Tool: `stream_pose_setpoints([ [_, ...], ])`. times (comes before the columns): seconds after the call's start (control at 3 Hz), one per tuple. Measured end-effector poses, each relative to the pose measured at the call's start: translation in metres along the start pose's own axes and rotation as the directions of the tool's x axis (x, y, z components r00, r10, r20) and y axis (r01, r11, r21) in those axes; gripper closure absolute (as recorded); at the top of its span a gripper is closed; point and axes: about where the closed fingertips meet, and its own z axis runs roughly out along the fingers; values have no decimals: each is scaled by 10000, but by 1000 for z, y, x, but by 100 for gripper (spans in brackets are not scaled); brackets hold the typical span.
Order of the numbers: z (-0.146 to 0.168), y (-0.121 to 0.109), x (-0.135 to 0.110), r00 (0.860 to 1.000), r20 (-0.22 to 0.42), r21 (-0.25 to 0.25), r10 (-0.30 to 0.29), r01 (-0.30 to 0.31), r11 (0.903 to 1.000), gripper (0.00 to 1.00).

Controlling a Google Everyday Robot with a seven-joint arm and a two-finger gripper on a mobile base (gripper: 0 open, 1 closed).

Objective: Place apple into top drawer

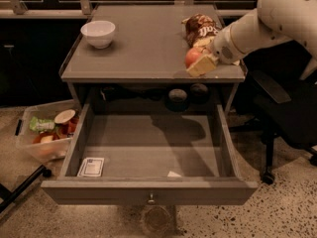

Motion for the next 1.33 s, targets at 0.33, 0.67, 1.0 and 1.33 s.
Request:
stream_pose_setpoints([
  [0.33,-3,21,53,9977,-192,-476,-655,645,9968,100],
  [0.67,7,34,105,9956,-442,-494,-820,798,9956,100],
  [1.0,43,38,154,9892,-1304,-89,-671,665,9977,100],
  [1.33,45,42,149,9899,-1159,-188,-820,803,9966,100],
])
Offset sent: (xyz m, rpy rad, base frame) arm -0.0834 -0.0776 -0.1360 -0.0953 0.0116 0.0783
